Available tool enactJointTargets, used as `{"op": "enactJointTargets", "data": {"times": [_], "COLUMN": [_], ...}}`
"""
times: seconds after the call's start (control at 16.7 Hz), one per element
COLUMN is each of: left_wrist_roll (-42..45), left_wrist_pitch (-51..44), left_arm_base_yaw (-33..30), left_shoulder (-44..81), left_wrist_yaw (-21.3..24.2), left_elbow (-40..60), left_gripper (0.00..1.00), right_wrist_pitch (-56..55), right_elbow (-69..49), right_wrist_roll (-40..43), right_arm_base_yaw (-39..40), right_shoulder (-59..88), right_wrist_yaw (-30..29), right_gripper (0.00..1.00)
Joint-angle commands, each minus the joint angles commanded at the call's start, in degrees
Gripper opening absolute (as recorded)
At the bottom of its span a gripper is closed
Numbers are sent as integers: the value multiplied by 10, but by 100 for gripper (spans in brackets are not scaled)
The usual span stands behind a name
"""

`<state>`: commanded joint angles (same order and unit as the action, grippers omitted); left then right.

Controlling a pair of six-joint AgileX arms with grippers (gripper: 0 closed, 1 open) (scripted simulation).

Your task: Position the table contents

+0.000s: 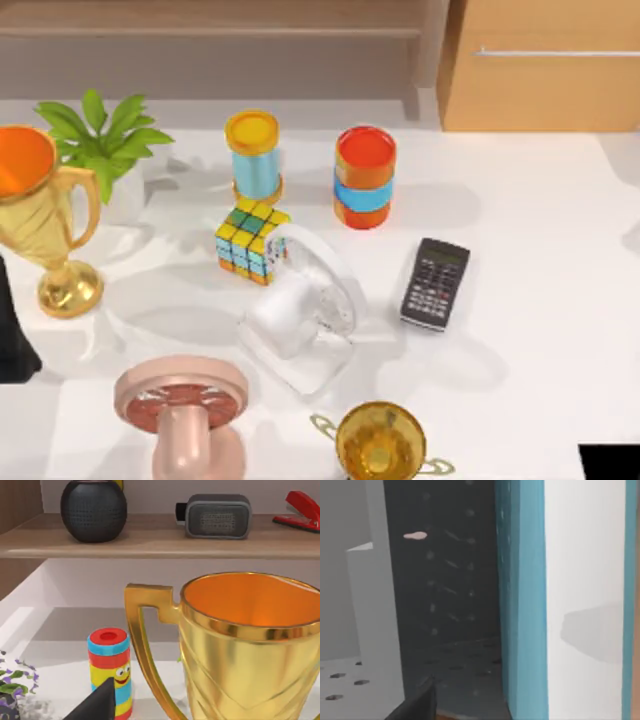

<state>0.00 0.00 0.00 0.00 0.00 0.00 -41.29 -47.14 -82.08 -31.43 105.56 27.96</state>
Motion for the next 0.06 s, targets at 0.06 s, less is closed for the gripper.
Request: {"op": "enactJointTargets", "data": {"times": [0.06], "left_wrist_roll": [0], "left_wrist_pitch": [0], "left_arm_base_yaw": [0], "left_shoulder": [0], "left_wrist_yaw": [0], "left_elbow": [0], "left_gripper": [100], "right_wrist_pitch": [-2], "right_elbow": [4], "right_wrist_roll": [0], "right_arm_base_yaw": [-3], "right_shoulder": [-3], "right_wrist_yaw": [3], "right_gripper": [100]}}
